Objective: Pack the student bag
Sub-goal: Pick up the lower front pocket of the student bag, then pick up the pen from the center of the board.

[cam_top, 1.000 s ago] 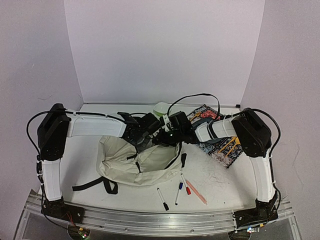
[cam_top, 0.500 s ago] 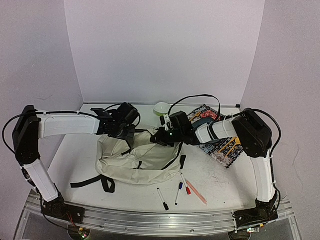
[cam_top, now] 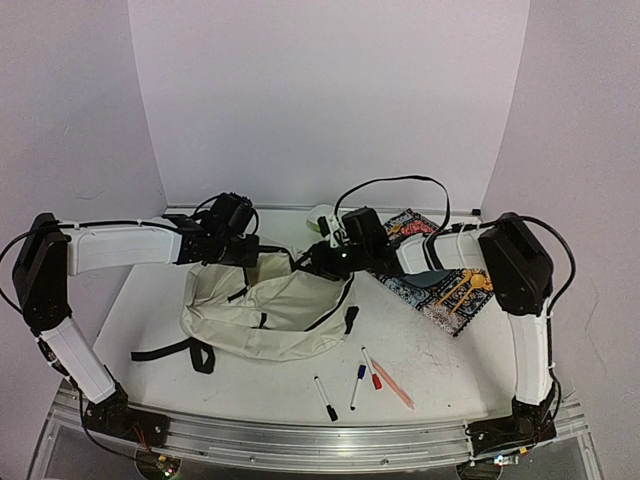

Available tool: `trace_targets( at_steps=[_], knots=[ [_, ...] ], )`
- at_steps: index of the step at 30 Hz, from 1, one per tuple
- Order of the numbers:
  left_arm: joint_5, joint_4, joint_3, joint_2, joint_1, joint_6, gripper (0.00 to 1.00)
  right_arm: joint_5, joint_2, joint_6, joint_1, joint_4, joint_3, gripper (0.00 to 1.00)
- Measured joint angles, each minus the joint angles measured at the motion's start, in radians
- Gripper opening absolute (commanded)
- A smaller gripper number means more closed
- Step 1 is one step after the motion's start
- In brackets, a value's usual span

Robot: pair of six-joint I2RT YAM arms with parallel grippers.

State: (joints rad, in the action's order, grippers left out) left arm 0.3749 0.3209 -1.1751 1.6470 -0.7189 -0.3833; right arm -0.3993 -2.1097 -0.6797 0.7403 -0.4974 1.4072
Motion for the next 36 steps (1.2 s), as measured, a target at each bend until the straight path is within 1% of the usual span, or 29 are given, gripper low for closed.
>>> trace_targets(
  at_steps=[6, 11, 15, 22, 28, 33, 36],
  knots=[
    [-0.015, -0.035, 0.014, 0.000, 0.000, 0.041, 0.00, 0.033, 0.238, 0.119, 0.000, 0.140, -0.109, 0.51],
    [-0.022, -0.062, 0.036, -0.005, 0.000, 0.053, 0.00, 0.107, 0.443, 0.188, 0.002, 0.274, -0.205, 0.52],
    [-0.029, -0.073, 0.044, -0.017, 0.000, 0.063, 0.00, 0.181, 0.554, 0.212, 0.008, 0.416, -0.278, 0.52],
    [-0.033, -0.083, 0.054, -0.034, 0.000, 0.074, 0.00, 0.282, 0.630, 0.204, 0.057, 0.638, -0.380, 0.51],
    [-0.032, -0.107, 0.077, -0.047, 0.000, 0.072, 0.00, 0.330, 0.654, 0.163, 0.115, 0.777, -0.456, 0.50],
    [-0.034, -0.125, 0.086, -0.050, 0.000, 0.070, 0.00, 0.344, 0.656, 0.122, 0.173, 0.859, -0.491, 0.50],
    [-0.036, -0.136, 0.088, -0.050, 0.000, 0.070, 0.00, 0.345, 0.637, 0.104, 0.211, 0.881, -0.491, 0.48]
  ],
)
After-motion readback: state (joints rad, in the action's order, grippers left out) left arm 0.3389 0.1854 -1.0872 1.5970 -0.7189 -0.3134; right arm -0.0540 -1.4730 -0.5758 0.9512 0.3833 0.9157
